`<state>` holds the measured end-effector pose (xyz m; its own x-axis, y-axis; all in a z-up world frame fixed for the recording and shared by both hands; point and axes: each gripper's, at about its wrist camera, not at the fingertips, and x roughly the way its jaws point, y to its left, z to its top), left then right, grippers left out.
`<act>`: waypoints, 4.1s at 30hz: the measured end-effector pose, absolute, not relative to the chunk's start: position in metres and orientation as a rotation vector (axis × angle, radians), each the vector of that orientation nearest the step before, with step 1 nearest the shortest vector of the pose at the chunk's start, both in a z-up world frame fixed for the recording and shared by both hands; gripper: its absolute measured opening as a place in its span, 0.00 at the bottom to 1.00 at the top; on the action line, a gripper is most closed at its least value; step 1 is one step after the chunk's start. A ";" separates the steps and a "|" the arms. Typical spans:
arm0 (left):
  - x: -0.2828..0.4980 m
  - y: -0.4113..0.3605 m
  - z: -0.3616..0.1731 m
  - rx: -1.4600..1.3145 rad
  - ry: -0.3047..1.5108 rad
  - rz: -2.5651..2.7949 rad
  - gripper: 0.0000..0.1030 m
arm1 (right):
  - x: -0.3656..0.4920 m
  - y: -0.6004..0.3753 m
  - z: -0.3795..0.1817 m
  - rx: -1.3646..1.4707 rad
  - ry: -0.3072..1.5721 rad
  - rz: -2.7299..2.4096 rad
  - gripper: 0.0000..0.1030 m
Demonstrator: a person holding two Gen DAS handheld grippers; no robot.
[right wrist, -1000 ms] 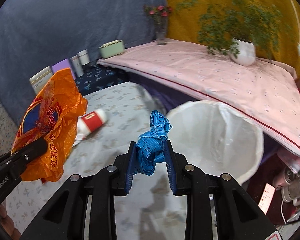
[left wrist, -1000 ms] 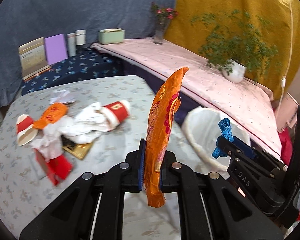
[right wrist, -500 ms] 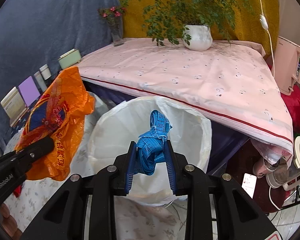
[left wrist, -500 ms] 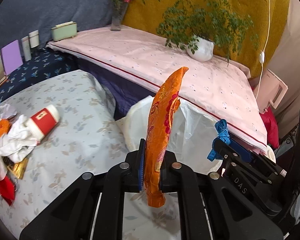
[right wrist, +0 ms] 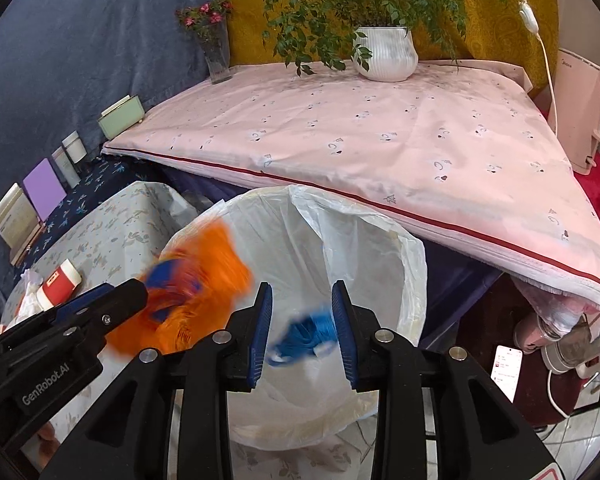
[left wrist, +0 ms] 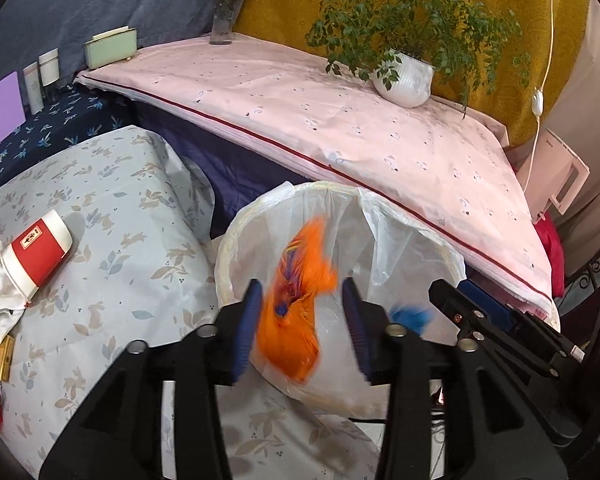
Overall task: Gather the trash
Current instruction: 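Open both tools to drop the orange bag and blue cord into the bin, then move both open tools back over the trash pile on the table, then grasp the red packet with the left tool, then grasp the white tissue with the right tool while the left tool holds the red packet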
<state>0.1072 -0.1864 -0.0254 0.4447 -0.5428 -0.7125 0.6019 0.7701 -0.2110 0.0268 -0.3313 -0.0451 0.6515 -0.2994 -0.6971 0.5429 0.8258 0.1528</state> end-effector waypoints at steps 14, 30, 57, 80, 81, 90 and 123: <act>0.106 -0.142 -0.018 0.066 0.806 -0.590 0.69 | 0.028 -0.306 -0.029 0.354 0.683 -0.453 0.53; 0.100 -0.019 -0.006 -0.019 0.767 -0.283 0.82 | 0.040 -0.213 -0.012 0.265 0.685 -0.284 0.56; 0.126 0.132 -0.066 -0.177 0.935 0.060 0.70 | 0.073 -0.077 -0.024 0.134 0.769 -0.041 0.56; 0.087 0.182 -0.042 -0.275 0.910 -0.067 0.03 | 0.085 -0.007 -0.031 0.074 0.801 0.077 0.56; 0.086 0.186 -0.040 -0.277 0.905 -0.065 0.03 | 0.086 -0.004 -0.031 0.074 0.801 0.085 0.56; 0.073 0.226 -0.031 -0.319 0.878 -0.005 0.03 | 0.104 0.030 -0.030 0.067 0.805 0.146 0.56; 0.128 0.252 -0.038 -0.346 0.855 0.021 0.03 | 0.192 0.071 -0.077 0.130 0.900 0.244 0.06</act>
<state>0.1281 0.2523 -0.0379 0.6597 -0.1195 -0.7419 -0.1559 0.9440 -0.2907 0.1918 0.0711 -0.0771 0.5962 0.2638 -0.7583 -0.1548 0.9645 0.2138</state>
